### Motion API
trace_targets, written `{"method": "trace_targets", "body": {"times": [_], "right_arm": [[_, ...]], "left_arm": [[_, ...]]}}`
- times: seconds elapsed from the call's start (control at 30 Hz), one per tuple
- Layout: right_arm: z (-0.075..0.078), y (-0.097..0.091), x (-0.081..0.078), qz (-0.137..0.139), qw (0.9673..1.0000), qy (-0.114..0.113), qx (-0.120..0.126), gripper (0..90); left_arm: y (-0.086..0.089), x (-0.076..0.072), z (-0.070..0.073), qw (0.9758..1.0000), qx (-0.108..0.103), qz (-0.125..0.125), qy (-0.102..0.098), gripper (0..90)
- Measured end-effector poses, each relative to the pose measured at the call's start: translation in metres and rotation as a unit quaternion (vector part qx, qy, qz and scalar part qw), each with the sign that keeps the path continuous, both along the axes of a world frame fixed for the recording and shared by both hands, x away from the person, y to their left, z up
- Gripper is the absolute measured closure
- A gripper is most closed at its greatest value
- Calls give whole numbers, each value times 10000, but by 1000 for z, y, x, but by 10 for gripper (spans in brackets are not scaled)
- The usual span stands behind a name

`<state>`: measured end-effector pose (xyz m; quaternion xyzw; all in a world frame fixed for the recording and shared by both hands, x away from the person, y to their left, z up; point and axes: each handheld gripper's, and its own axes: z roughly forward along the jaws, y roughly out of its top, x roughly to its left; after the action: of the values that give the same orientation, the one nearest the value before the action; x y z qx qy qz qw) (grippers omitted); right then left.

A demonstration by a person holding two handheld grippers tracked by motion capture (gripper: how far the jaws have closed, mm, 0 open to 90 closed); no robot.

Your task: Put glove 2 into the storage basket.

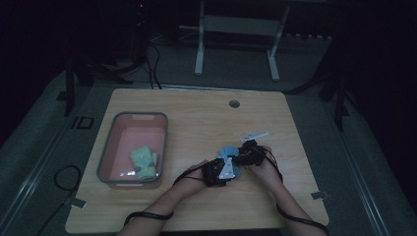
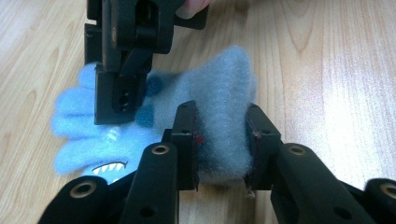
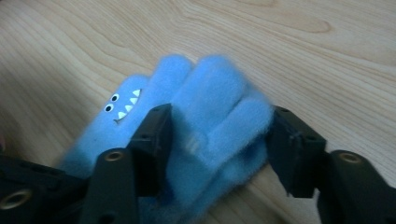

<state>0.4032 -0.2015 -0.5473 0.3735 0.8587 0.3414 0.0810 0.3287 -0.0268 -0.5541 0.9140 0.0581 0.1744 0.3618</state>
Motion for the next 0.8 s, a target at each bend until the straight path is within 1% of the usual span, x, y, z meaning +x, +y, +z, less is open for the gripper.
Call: {"method": "trace_targets", "body": {"times": [0.03,0.1,0.13,0.17,0.27,0.3,0.37,0.4,0.43,0.47,0.53,0.57,0.6,0.7,0.73,0.8], "right_arm": [[0,0,0,72,9999,54,44,552],[0,0,0,129,9997,141,130,624],[0,0,0,188,9995,200,159,673],[0,1,0,200,9992,276,212,694],[0,1,1,222,9988,361,233,752],[1,1,1,191,9986,418,274,766],[2,-1,2,148,9978,520,390,782],[3,-1,3,160,9974,560,420,787],[4,-2,3,161,9972,560,458,790],[5,-1,2,179,9975,531,432,792],[6,-1,2,193,9976,520,424,793],[8,0,1,207,9975,516,440,795],[11,1,1,229,9974,503,462,796],[16,1,1,251,9964,536,607,799],[17,1,1,255,9964,528,617,800],[20,2,1,258,9962,503,655,800]], "left_arm": [[0,0,0,10000,-3,1,22,723],[0,1,1,10000,21,-12,49,732],[0,1,1,10000,17,-7,71,736],[0,2,2,10000,28,-11,72,740],[0,2,3,9999,-4,17,162,750],[0,2,4,9999,7,20,161,754],[1,2,5,9997,-27,29,222,759],[1,1,6,9998,-8,18,215,761],[2,1,7,9997,-3,17,228,763],[3,1,8,9996,-18,17,265,764],[4,1,9,9996,-10,12,272,765],[5,1,11,9996,20,14,273,765],[5,0,13,9996,3,14,272,765],[8,-1,18,9997,5,12,236,765],[10,-1,21,9998,28,24,201,765],[14,-2,26,9998,26,37,194,765]]}}
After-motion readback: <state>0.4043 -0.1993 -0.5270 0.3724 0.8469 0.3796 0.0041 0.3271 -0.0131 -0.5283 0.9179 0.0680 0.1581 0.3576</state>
